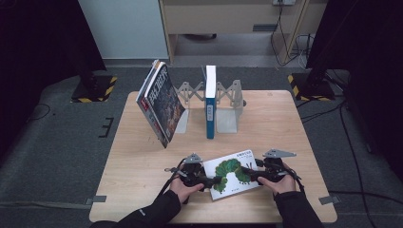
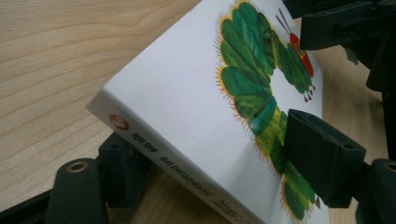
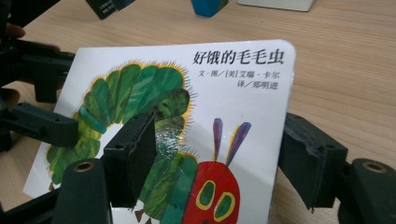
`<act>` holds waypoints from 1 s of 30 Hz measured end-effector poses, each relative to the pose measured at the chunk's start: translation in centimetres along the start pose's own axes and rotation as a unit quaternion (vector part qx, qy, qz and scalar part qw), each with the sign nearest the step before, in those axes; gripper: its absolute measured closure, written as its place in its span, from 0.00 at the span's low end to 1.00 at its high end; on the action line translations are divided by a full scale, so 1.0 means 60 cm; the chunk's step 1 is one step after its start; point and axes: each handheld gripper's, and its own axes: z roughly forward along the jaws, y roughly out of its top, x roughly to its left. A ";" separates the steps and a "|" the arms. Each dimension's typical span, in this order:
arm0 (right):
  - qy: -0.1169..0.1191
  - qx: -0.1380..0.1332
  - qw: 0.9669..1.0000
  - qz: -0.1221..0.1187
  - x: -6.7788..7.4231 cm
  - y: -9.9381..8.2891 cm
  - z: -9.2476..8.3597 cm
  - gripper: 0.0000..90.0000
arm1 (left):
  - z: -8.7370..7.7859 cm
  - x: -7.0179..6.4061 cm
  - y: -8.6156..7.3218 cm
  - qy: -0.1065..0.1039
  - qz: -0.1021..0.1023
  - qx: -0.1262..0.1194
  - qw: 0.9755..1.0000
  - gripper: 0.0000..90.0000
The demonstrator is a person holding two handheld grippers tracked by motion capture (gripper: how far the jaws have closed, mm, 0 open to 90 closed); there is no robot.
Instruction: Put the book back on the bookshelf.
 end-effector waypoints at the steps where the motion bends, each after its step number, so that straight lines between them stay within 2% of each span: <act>1: -0.003 -0.001 1.000 0.004 -0.002 -0.001 0.000 0.35 | 0.000 0.000 0.000 0.000 0.000 0.000 1.000 0.28; 4: -0.012 0.000 1.000 0.014 -0.007 -0.003 -0.001 0.33 | 0.000 0.000 0.000 0.002 -0.001 0.000 1.000 0.29; 5: -0.023 0.012 1.000 0.017 -0.013 -0.006 0.000 0.34 | 0.000 0.001 0.000 0.002 -0.001 0.000 1.000 0.29; 8: -0.028 0.024 0.999 0.022 -0.021 -0.012 0.001 0.36 | 0.000 0.000 0.000 0.002 -0.001 0.000 1.000 0.29; 10: -0.022 0.033 0.999 0.032 -0.021 -0.014 0.004 0.38 | 0.000 0.000 0.000 0.002 -0.002 0.000 1.000 0.29; 11: -0.020 0.034 0.999 0.026 -0.021 -0.015 0.006 0.38 | 0.000 0.000 0.000 0.002 -0.002 0.000 1.000 0.29; 14: -0.005 0.033 0.999 0.031 -0.018 -0.015 0.010 0.40 | 0.000 0.000 0.000 0.003 -0.001 0.000 1.000 0.29; 25: -0.002 0.026 0.999 0.046 -0.017 -0.016 0.013 0.43 | -0.001 0.000 0.000 0.002 -0.006 -0.002 1.000 0.28; 27: 0.001 0.020 0.999 0.046 -0.018 -0.016 0.014 0.46 | -0.002 0.000 0.000 -0.006 -0.010 0.001 1.000 0.29; 28: 0.006 0.017 0.999 0.046 -0.017 -0.015 0.014 0.49 | -0.002 -0.004 0.001 -0.017 -0.022 -0.001 1.000 0.33; 30: 0.015 0.012 0.999 0.049 -0.014 -0.013 0.015 0.47 | -0.005 -0.008 0.002 -0.014 -0.013 -0.005 1.000 0.35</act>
